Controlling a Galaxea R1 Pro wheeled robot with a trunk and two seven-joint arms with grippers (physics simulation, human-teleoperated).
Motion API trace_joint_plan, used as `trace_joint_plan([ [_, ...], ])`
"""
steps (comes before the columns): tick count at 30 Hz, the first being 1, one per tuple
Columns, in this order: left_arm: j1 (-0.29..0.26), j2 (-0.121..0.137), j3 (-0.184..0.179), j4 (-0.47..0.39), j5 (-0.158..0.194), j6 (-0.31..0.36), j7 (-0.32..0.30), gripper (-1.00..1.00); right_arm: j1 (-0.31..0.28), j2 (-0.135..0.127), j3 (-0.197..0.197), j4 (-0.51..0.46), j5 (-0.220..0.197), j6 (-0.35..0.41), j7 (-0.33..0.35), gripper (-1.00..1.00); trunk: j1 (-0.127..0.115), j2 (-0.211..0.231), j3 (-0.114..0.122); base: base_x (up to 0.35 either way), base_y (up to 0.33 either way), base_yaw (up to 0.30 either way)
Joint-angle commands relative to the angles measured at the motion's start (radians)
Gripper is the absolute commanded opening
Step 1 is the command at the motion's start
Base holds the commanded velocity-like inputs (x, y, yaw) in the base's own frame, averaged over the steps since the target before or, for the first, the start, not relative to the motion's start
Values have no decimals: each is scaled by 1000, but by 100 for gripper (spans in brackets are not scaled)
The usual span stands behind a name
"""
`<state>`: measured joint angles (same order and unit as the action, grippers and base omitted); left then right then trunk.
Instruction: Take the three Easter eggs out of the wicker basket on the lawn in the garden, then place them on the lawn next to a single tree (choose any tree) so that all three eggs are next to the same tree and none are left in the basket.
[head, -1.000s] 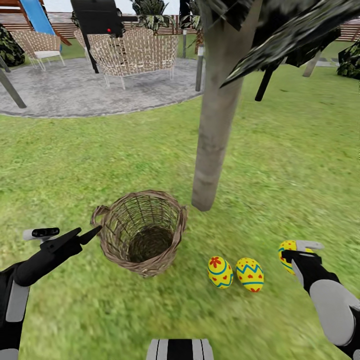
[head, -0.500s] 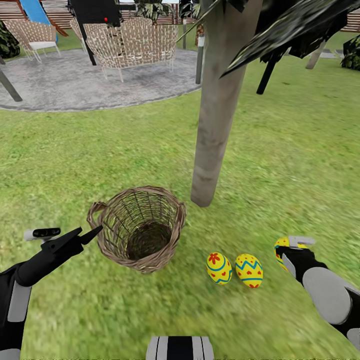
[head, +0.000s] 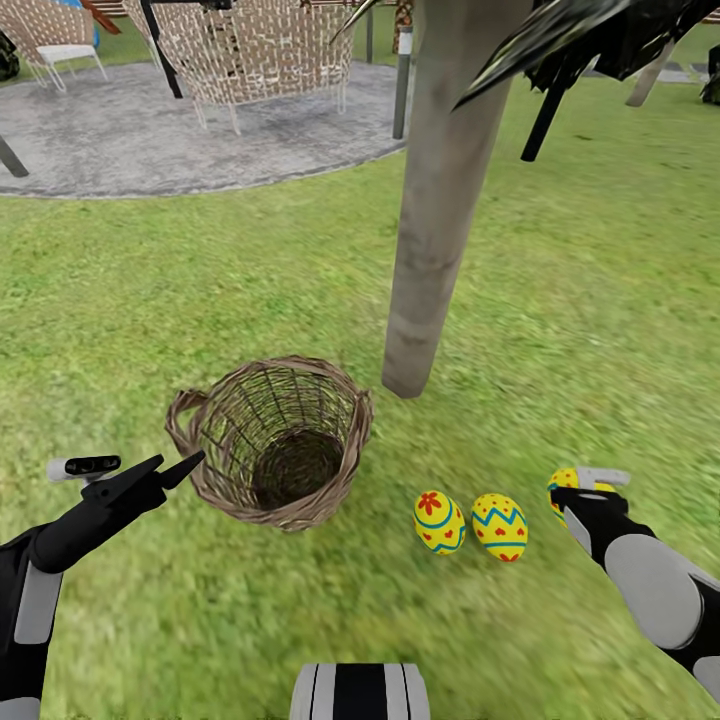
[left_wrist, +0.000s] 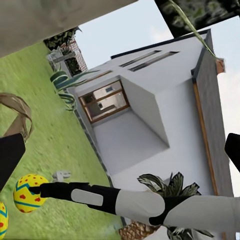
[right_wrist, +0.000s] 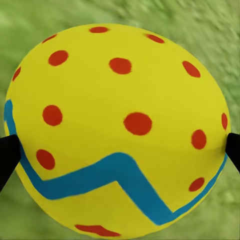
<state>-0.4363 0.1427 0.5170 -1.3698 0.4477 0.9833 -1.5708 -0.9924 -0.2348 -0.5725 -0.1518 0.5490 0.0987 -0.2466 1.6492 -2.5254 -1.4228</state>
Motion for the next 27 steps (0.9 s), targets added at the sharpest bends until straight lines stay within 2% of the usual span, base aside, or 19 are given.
trace_joint_plan([
  [1, 0, 0, 0, 0, 0, 0, 0, 100, 0, 0, 0, 0, 0, -1, 0, -100, 0, 0, -4, 0, 0, 0],
  [27, 0, 0, 0, 0, 1, 4, 0, 100, 0, 1, 0, 0, 2, -2, 12, -100, 12, -6, -105, 0, 0, 0],
])
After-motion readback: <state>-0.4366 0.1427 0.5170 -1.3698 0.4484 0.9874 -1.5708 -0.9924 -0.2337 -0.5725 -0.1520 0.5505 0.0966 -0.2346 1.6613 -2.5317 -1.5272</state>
